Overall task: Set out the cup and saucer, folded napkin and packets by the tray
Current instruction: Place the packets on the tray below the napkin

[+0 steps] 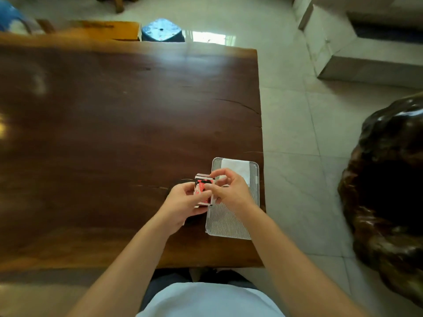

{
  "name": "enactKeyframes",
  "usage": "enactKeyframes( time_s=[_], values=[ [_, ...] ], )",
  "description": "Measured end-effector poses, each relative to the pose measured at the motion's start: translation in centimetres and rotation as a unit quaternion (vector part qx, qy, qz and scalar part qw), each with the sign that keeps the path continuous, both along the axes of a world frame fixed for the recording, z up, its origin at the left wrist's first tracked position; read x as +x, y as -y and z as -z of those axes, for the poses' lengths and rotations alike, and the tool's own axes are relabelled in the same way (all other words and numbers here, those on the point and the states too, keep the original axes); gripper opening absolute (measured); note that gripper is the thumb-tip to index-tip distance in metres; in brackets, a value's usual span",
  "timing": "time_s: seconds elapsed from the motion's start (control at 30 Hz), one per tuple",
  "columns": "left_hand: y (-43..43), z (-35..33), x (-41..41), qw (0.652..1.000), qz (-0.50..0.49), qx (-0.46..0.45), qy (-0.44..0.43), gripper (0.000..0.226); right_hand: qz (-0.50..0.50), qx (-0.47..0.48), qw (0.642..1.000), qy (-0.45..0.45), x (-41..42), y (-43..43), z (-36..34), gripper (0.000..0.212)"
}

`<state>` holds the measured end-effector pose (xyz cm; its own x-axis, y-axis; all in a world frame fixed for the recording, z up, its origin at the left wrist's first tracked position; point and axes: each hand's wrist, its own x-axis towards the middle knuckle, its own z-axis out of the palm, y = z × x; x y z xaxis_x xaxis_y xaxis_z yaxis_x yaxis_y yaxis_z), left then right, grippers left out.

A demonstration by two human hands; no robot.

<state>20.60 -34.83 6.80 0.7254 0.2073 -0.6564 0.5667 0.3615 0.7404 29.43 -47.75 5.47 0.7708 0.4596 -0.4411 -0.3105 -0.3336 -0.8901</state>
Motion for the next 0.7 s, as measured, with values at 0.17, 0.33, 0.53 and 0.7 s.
enactKeyframes(
  time_s=[0.17,0.33,0.53,0.7],
  values=[
    [3.8,0.8,-0.9,1.0,0.006,-0.026,-0.001,0.027,0.028,-0.012,0.996,-0.078,-1.3,4.0,0.2,0.021],
    [5.7,1.6,-1.5,0.998,0.025,-0.054,-0.013,0.022,0.032,-0.012,0.991,-0.129,-2.5,7.0,1.0,0.011],
    [7.0,3.4,-0.6,0.994,-0.014,-0.065,-0.086,0.017,0.103,0.0,0.98,-0.169,-2.2,9.5,2.9,0.013],
    [7.3,6.3,0.7,0.99,-0.007,-0.019,-0.138,0.014,0.175,0.004,0.963,-0.204,-1.3,11.8,4.9,0.01]
  ],
)
